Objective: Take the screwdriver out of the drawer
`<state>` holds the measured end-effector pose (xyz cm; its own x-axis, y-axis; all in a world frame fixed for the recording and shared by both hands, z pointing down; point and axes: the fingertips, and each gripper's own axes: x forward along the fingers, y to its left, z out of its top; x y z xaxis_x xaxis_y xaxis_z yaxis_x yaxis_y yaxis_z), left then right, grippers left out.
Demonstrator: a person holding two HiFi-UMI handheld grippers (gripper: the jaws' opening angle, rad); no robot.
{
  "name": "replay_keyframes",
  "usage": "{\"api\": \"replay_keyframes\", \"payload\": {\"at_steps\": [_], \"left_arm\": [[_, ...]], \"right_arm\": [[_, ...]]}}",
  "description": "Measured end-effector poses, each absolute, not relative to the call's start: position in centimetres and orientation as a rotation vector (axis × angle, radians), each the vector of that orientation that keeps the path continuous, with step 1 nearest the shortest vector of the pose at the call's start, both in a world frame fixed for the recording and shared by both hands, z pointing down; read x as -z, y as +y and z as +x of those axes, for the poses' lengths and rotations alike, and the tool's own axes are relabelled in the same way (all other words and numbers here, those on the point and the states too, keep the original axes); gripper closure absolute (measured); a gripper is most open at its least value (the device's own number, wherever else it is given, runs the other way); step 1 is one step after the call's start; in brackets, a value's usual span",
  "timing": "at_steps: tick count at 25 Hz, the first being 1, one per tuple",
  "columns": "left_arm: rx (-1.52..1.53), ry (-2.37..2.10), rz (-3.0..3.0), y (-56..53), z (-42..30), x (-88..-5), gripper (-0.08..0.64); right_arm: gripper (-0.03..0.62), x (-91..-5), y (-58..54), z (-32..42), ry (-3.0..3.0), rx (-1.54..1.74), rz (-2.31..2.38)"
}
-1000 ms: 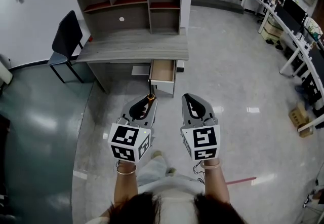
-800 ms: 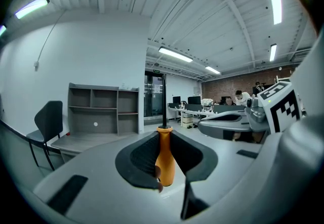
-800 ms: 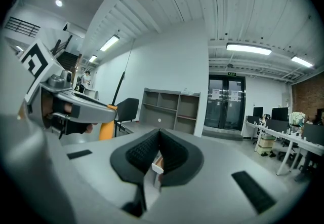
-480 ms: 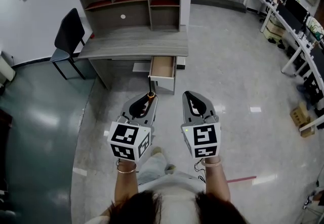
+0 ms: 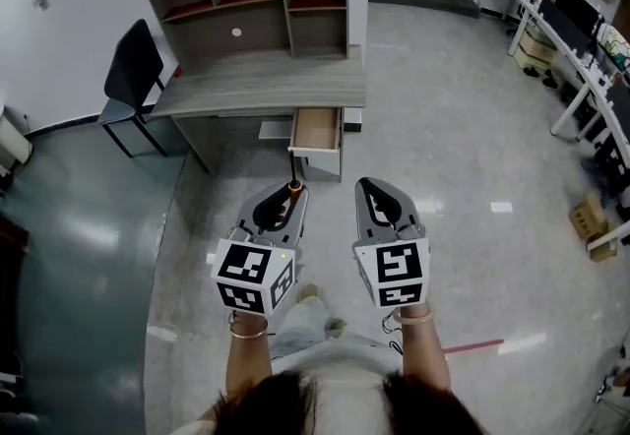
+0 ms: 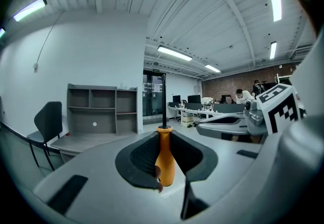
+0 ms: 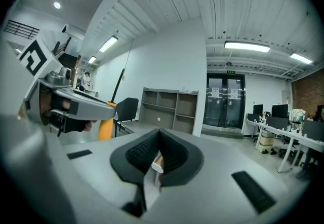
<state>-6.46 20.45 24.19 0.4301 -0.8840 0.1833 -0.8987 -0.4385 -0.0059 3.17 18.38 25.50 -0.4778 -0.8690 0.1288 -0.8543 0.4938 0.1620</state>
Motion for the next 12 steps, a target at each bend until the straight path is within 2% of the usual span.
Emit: {"api": "replay_keyframes", "payload": {"at_steps": [12], "left_arm": [[-0.237, -1.587, 2.592, 14.7, -8.1, -24.1, 0.48]], "right_arm": [[0.566, -25.9, 13.4, 1.5, -2.531, 0.097, 1.5]]}}
